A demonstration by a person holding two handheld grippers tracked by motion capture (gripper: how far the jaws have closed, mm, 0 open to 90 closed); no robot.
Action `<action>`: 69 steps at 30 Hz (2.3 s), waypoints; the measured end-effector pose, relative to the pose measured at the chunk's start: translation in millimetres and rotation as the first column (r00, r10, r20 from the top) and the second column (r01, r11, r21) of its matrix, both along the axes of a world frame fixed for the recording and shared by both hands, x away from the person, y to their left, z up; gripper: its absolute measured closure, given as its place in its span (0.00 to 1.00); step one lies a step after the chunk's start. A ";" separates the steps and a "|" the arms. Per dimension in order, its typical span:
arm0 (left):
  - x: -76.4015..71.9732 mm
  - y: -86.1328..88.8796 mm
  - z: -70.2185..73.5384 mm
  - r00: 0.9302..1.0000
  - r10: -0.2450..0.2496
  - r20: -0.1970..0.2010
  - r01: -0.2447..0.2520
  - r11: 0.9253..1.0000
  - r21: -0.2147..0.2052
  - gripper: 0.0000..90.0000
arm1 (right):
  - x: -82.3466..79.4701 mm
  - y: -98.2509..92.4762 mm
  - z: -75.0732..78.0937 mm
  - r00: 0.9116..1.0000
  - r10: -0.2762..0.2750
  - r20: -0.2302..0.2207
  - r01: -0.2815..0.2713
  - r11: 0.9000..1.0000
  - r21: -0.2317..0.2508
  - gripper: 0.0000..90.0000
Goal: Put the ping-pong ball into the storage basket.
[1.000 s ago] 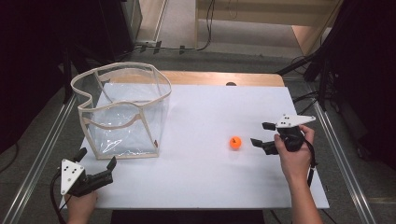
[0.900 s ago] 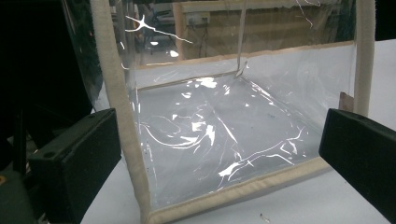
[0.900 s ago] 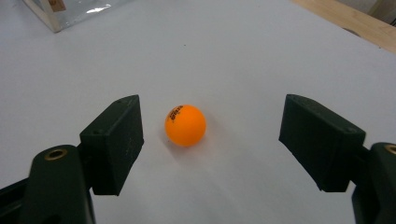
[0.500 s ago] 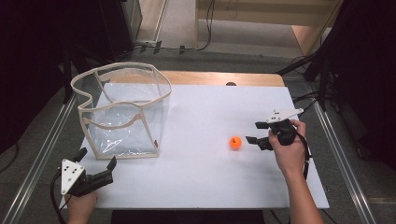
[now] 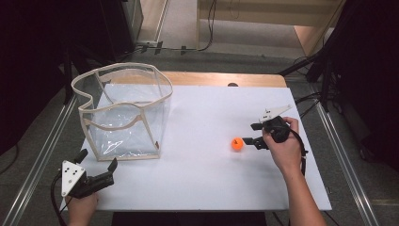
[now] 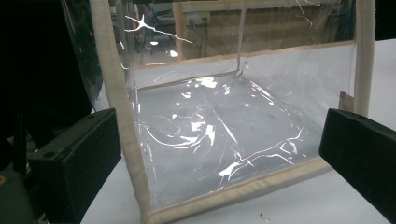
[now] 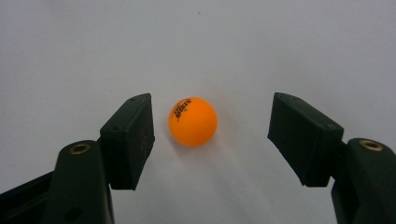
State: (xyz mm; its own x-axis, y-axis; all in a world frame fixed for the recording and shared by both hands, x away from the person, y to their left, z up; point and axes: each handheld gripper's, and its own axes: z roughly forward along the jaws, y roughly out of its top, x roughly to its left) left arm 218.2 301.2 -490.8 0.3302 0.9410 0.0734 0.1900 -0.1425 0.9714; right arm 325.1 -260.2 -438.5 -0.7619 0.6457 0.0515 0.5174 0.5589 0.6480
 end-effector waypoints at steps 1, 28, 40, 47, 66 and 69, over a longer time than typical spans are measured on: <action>0.0 0.0 0.0 1.000 0.000 0.000 0.000 1.000 0.000 0.00 | 1.3 1.0 -0.4 1.000 0.010 -0.005 -0.010 1.000 -0.006 0.33; 0.5 -0.3 0.1 1.000 -0.005 -0.001 0.005 1.000 0.003 0.00 | 22.6 46.9 -27.4 0.974 0.124 -0.190 -0.166 0.960 -0.224 0.37; 0.6 0.0 0.2 1.000 -0.010 -0.002 0.010 1.000 0.002 0.00 | 31.3 57.4 -38.5 0.971 0.106 -0.215 -0.164 0.948 -0.274 0.39; 0.6 -0.1 0.2 1.000 -0.010 -0.002 0.010 1.000 0.002 0.00 | 34.3 62.7 -41.0 0.970 0.111 -0.217 -0.171 0.946 -0.277 0.40; 0.7 -0.9 0.0 1.000 -0.009 0.000 0.009 1.000 0.006 0.00 | 39.5 64.8 -41.1 0.965 0.105 -0.241 -0.170 0.949 -0.264 0.53; 0.7 -1.2 -0.1 1.000 -0.012 0.001 0.012 1.000 0.007 0.00 | 39.3 64.7 -38.0 0.965 0.107 -0.240 -0.170 0.951 -0.259 0.53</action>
State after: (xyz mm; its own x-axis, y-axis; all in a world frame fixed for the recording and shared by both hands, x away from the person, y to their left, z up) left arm 218.9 300.0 -490.9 0.3414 0.9365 0.0799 0.1873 -0.1511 0.9706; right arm 364.4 -195.5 -476.5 -0.8345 0.5473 0.0636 0.5341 0.7752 0.3373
